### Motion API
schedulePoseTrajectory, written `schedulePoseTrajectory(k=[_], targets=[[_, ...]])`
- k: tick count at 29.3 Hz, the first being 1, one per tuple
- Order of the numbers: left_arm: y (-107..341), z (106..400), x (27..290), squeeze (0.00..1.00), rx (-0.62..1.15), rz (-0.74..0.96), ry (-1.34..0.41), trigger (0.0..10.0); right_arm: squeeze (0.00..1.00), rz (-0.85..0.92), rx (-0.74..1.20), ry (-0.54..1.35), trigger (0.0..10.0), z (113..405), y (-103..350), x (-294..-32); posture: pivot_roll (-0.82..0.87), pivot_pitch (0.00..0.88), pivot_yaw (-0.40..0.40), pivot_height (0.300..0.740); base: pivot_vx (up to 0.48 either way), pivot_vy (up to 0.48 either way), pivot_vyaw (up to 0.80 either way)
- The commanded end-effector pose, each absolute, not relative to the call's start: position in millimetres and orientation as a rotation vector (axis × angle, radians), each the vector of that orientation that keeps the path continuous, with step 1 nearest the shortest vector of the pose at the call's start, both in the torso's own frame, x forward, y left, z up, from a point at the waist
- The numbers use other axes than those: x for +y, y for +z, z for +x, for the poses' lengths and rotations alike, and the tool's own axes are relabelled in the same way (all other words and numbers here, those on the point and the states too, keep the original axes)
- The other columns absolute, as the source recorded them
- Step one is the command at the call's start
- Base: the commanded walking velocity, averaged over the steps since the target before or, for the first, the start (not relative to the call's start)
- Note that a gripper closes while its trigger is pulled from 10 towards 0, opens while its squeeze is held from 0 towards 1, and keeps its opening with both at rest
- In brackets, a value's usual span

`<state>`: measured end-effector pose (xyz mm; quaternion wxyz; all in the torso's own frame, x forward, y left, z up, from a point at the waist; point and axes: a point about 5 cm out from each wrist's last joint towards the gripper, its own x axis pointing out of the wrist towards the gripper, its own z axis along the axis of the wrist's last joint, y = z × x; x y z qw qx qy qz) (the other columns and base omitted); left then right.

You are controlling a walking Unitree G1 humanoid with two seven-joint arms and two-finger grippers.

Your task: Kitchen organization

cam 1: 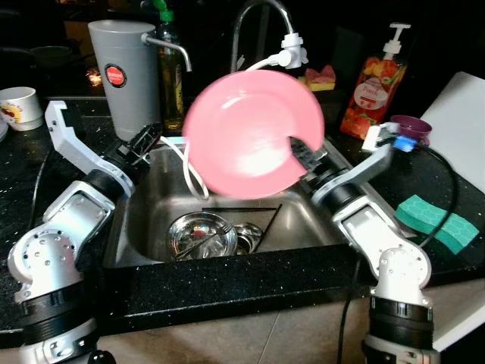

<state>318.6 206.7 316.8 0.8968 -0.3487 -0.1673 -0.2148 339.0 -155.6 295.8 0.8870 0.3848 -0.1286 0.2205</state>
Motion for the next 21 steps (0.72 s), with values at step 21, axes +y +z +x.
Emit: schedulePoseTrajectory(k=[21], targets=[[305,317,209,0.00,-0.294,-0.708,-0.394,10.0,0.00,0.273,0.021,0.176,10.0,398,251,-155,0.06,0.145,-0.072,0.740,0.000,0.000,0.00]])
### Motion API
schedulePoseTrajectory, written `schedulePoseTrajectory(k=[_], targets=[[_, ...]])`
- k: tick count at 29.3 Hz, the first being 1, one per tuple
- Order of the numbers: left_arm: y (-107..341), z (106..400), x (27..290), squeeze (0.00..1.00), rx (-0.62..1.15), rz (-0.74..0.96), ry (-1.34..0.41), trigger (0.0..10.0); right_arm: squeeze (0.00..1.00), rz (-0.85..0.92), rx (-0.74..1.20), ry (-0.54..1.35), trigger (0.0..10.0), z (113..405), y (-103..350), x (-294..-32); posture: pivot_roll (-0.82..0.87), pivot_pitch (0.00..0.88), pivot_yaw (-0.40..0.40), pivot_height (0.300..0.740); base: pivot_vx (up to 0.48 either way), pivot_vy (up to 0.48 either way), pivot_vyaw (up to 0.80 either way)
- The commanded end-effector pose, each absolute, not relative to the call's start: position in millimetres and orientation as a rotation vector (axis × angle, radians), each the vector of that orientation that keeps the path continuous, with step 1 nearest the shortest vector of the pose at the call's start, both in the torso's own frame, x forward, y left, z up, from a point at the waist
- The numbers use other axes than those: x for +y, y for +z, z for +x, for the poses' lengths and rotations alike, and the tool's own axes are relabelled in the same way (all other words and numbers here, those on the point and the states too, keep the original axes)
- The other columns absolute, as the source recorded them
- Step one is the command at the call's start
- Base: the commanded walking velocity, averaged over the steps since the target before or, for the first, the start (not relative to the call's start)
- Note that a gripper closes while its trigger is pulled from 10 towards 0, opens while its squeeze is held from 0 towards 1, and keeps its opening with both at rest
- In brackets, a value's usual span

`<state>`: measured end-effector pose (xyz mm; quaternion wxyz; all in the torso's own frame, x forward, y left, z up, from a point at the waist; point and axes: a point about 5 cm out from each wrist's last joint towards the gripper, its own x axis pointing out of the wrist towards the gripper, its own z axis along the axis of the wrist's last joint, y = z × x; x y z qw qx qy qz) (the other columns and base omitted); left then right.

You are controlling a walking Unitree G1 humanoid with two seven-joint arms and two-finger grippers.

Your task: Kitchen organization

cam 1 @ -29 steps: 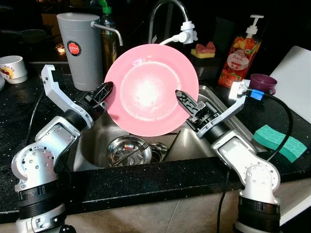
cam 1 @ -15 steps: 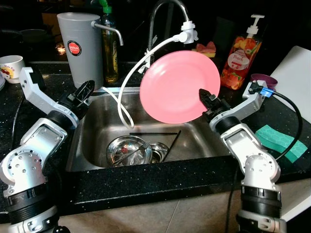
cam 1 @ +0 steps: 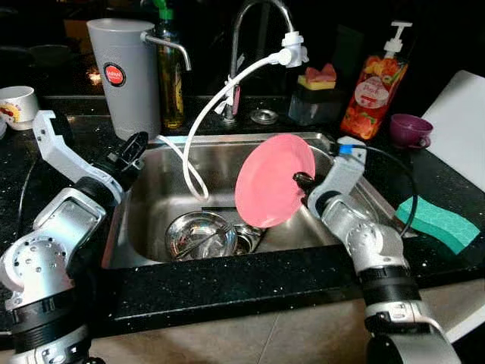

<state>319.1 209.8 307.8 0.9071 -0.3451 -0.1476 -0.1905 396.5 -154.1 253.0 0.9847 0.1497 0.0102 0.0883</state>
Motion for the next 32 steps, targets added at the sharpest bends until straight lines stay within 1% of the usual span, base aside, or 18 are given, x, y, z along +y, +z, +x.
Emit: schedulePoseTrajectory(k=[1,5,6,8,9,11,12,17,19,20,21,22,25,26,28,30,31,32], targets=[[305,318,209,0.00,-0.292,-0.708,-0.394,10.0,0.00,0.241,0.036,0.193,10.0,399,248,-152,0.06,0.144,-0.072,0.740,0.000,0.000,0.00],[304,319,209,0.00,-0.288,-0.706,-0.392,10.0,0.00,0.212,0.079,0.211,10.0,404,237,-146,0.06,0.142,-0.072,0.740,0.000,0.000,0.00],[304,319,208,0.00,-0.286,-0.705,-0.392,10.0,0.03,0.165,0.108,0.198,10.0,406,228,-146,0.06,0.140,-0.070,0.740,0.000,0.000,0.00],[304,319,208,0.00,-0.286,-0.705,-0.393,10.0,0.03,0.144,0.112,0.193,10.0,407,227,-147,0.06,0.140,-0.070,0.740,0.000,0.000,0.00],[304,319,208,0.00,-0.286,-0.705,-0.393,10.0,0.79,0.122,0.119,0.193,10.0,407,225,-147,0.06,0.140,-0.070,0.740,0.000,0.000,0.00],[304,319,208,0.00,-0.285,-0.704,-0.394,10.0,0.79,0.105,0.120,0.195,10.0,407,224,-147,0.06,0.140,-0.070,0.740,0.000,0.000,0.00],[304,319,207,0.00,-0.285,-0.703,-0.395,10.0,1.00,0.086,0.118,0.198,10.0,408,223,-147,0.06,0.135,-0.068,0.740,0.000,0.000,0.00],[303,320,206,0.00,-0.280,-0.702,-0.398,10.0,1.00,0.094,0.041,0.212,10.0,408,235,-149,0.06,0.133,-0.066,0.740,0.000,0.000,0.00],[303,320,206,0.00,-0.280,-0.702,-0.398,10.0,1.00,0.094,0.041,0.212,10.0,408,235,-149,0.06,0.133,-0.066,0.740,0.000,0.000,0.00],[303,321,205,0.00,-0.276,-0.697,-0.401,10.0,1.00,0.047,-0.112,0.175,10.0,406,257,-154,0.06,0.132,-0.064,0.740,0.000,0.000,0.00],[302,321,205,0.00,-0.275,-0.695,-0.402,10.0,1.00,0.024,-0.180,0.159,10.0,403,266,-156,0.06,0.132,-0.064,0.740,0.000,0.000,0.00],[302,321,205,0.00,-0.274,-0.693,-0.403,10.0,0.00,0.013,-0.265,0.155,10.0,398,279,-156,0.06,0.131,-0.062,0.740,0.000,0.000,0.00],[302,321,205,0.00,-0.271,-0.690,-0.402,10.0,0.00,-0.007,-0.457,0.156,10.0,381,308,-156,0.06,0.130,-0.058,0.740,0.000,0.000,0.00],[302,321,205,0.00,-0.271,-0.690,-0.402,10.0,0.00,-0.007,-0.457,0.156,10.0,381,308,-156,0.06,0.130,-0.058,0.740,0.000,0.000,0.00],[301,321,204,0.00,-0.265,-0.682,-0.404,10.0,0.00,-0.002,-0.531,0.165,10.0,369,322,-154,0.06,0.129,-0.057,0.740,0.000,0.000,0.00],[300,322,202,0.00,-0.259,-0.661,-0.403,10.0,0.00,0.032,-0.586,0.205,10.0,356,331,-150,0.06,0.128,-0.055,0.740,0.000,0.000,0.00],[300,322,202,0.00,-0.259,-0.661,-0.403,10.0,0.00,0.032,-0.586,0.205,10.0,356,331,-150,0.06,0.128,-0.055,0.740,0.000,0.000,0.00],[299,322,202,0.00,-0.257,-0.640,-0.391,10.0,0.00,0.068,-0.597,0.244,10.0,351,332,-146,0.06,0.128,-0.053,0.740,0.000,0.000,0.00]])
